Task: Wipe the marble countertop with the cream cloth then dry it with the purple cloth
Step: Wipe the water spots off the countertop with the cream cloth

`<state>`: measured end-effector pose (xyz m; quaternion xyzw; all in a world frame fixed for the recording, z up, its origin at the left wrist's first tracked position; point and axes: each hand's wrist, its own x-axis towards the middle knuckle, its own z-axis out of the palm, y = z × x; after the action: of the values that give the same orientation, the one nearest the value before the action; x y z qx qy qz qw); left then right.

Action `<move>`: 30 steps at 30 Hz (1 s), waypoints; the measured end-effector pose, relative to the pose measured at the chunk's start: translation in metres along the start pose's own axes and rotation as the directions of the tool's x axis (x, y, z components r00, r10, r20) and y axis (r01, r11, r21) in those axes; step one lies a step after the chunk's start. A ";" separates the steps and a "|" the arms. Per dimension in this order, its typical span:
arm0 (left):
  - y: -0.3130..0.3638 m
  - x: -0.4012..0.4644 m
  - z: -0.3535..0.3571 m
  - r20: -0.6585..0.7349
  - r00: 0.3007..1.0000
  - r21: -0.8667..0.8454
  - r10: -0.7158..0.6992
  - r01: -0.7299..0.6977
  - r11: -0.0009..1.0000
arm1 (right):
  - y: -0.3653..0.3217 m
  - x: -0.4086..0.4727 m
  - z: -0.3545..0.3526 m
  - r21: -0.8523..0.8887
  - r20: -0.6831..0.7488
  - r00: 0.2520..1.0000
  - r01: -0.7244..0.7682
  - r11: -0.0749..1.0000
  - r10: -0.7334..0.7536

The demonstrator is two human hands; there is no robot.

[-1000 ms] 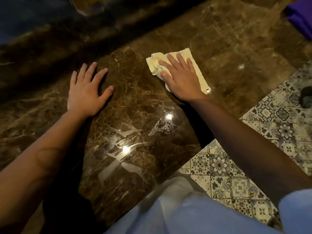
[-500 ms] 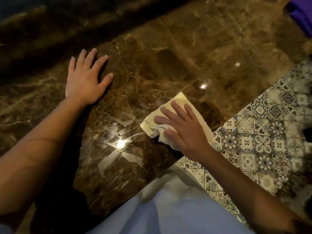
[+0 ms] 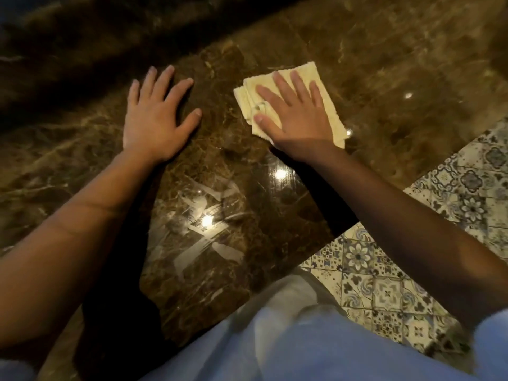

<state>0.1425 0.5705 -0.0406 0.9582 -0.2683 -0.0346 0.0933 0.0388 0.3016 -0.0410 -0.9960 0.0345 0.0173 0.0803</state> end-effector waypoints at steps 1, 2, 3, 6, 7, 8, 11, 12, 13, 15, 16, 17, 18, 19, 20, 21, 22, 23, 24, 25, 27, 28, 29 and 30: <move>-0.001 0.000 -0.002 0.002 1.000 0.015 -0.001 0.001 1.000 | -0.002 0.012 -0.003 0.007 0.008 1.000 -0.007 1.000 0.007; 0.000 0.002 0.001 0.024 1.000 0.005 -0.003 0.003 1.000 | -0.002 0.021 -0.004 0.019 0.029 1.000 -0.011 1.000 0.010; 0.000 0.001 -0.001 0.028 1.000 0.014 0.002 -0.003 1.000 | -0.005 0.023 -0.007 0.026 0.022 1.000 -0.013 1.000 0.012; -0.001 0.003 -0.001 0.055 0.998 0.013 -0.009 0.008 1.000 | -0.015 0.007 -0.009 0.076 0.018 0.999 0.034 0.996 -0.036; -0.001 0.002 -0.002 0.056 0.998 0.024 -0.008 0.007 1.000 | -0.020 -0.010 -0.009 0.089 0.016 0.997 0.071 0.994 -0.073; -0.003 0.003 0.000 0.072 0.997 0.027 -0.017 0.015 1.000 | -0.026 -0.027 -0.005 0.117 0.025 0.993 0.115 0.987 -0.119; -0.005 0.000 0.000 0.075 0.997 0.021 -0.009 0.008 1.000 | -0.037 -0.095 0.002 0.221 0.031 0.958 0.270 0.937 -0.284; -0.004 0.001 0.000 0.073 0.997 0.015 -0.006 0.005 1.000 | -0.034 -0.115 0.003 0.256 0.018 0.944 0.313 0.914 -0.329; -0.003 0.001 0.000 0.067 0.998 0.015 -0.003 0.002 1.000 | -0.030 -0.134 0.004 0.272 0.009 0.933 0.345 0.898 -0.361; -0.003 0.001 0.001 0.066 0.998 0.032 -0.010 0.008 0.999 | -0.015 -0.159 0.006 0.294 -0.013 0.922 0.374 0.880 -0.387; -0.002 0.002 0.002 0.067 0.998 0.038 -0.013 0.011 0.999 | -0.006 -0.165 0.004 0.298 -0.019 0.920 0.378 0.877 -0.391; -0.002 0.001 0.000 0.061 0.998 0.047 -0.018 0.015 0.999 | 0.002 -0.169 0.002 0.286 -0.026 0.920 0.381 0.879 -0.390; -0.002 0.002 0.001 0.065 0.998 0.048 -0.018 0.015 0.999 | 0.010 -0.168 0.002 0.264 -0.021 0.928 0.363 0.893 -0.371; -0.002 0.003 0.002 0.067 0.998 0.045 -0.018 0.015 0.999 | 0.018 -0.163 0.001 0.234 -0.015 0.942 0.328 0.915 -0.334; -0.002 0.001 0.001 0.060 0.998 0.049 -0.015 0.012 0.999 | 0.023 -0.157 0.000 0.192 -0.021 0.957 0.288 0.938 -0.289; -0.003 0.001 0.001 0.059 0.998 0.050 -0.013 0.010 0.999 | 0.029 -0.146 -0.001 0.161 -0.024 0.973 0.229 0.960 -0.228; -0.003 0.002 0.002 0.056 0.998 0.042 -0.013 0.010 0.999 | 0.035 -0.134 -0.003 0.147 -0.025 0.988 0.152 0.977 -0.150; -0.003 0.002 0.001 0.052 0.999 0.035 -0.006 0.004 0.999 | 0.041 -0.120 -0.007 0.136 -0.032 0.997 0.078 0.988 -0.074; -0.003 0.002 0.001 0.052 0.999 0.029 -0.001 0.000 1.000 | 0.045 -0.104 -0.009 0.122 -0.029 1.000 0.012 0.992 -0.008; -0.004 0.002 0.002 0.050 0.999 0.024 0.003 -0.004 1.000 | 0.048 -0.087 -0.012 0.111 -0.025 0.999 -0.044 0.993 0.047; -0.004 0.002 0.000 0.046 0.999 0.023 0.007 -0.008 1.000 | 0.045 -0.053 -0.015 0.104 -0.022 0.994 -0.101 0.989 0.103; -0.004 0.001 0.000 0.043 0.999 0.014 0.004 -0.004 1.000 | 0.038 -0.041 -0.014 0.119 -0.017 0.994 -0.104 0.988 0.107; -0.002 0.004 0.000 0.044 0.999 0.014 0.013 -0.014 1.000 | 0.031 -0.031 -0.013 0.150 -0.015 0.994 -0.109 0.983 0.112; -0.002 0.001 0.000 0.036 0.999 0.021 0.003 -0.003 1.000 | 0.018 -0.029 -0.012 0.182 -0.008 0.996 -0.085 0.980 0.088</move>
<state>0.1447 0.5714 -0.0410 0.9579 -0.2717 -0.0491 0.0784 0.0091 0.2841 -0.0303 -0.9823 0.0798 0.0094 0.1694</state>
